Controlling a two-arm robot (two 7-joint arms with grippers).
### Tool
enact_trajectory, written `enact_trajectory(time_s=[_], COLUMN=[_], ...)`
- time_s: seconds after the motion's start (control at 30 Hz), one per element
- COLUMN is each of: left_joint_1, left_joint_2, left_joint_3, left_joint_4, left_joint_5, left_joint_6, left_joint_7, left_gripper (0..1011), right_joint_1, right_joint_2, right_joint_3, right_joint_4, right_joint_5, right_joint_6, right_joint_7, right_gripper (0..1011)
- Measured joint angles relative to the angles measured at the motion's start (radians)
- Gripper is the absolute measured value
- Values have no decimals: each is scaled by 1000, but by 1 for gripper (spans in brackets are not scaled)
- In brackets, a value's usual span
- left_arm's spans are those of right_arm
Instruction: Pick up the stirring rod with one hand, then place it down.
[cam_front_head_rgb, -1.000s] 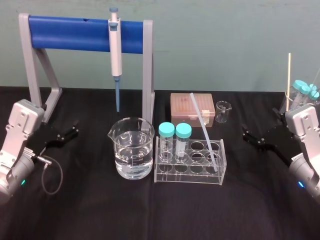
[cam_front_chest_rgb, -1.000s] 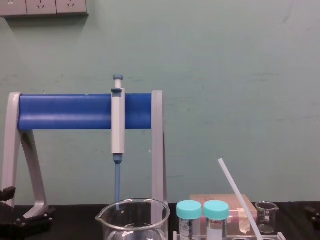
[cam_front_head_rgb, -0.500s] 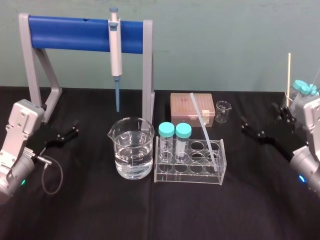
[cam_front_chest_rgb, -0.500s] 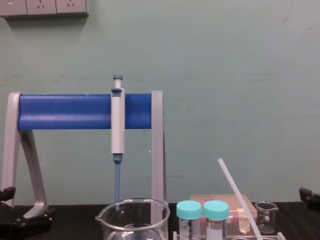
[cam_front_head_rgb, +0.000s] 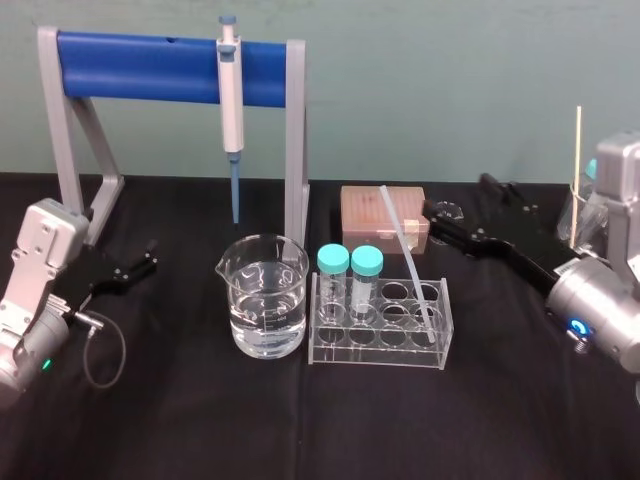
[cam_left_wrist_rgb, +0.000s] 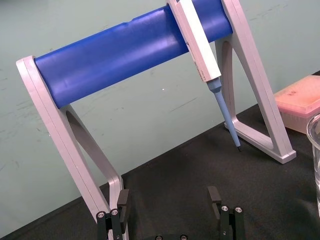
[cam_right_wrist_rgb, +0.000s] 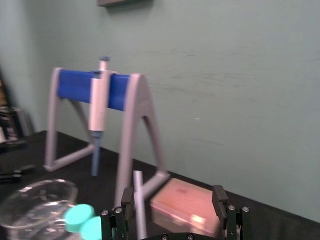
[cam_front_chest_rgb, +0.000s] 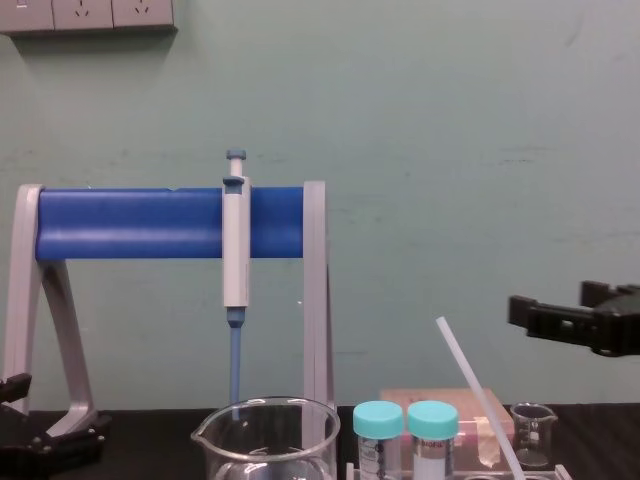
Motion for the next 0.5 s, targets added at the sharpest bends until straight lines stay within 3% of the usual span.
enact_trajectory(time_s=[0.27,0.5], left_joint_1=[0,0], left_joint_2=[0,0], left_joint_3=[0,0], left_joint_4=[0,0], left_joint_5=[0,0], left_joint_6=[0,0], left_joint_7=[0,0], left_gripper=[1000,1000], right_joint_1=[47,99], right_joint_2=[-25,-55], right_joint_3=[-14,-40], right_joint_4=[10,65], right_joint_5=[26,-14], right_joint_6=[76,123], right_joint_7=[71,93], right_gripper=[1000,1000])
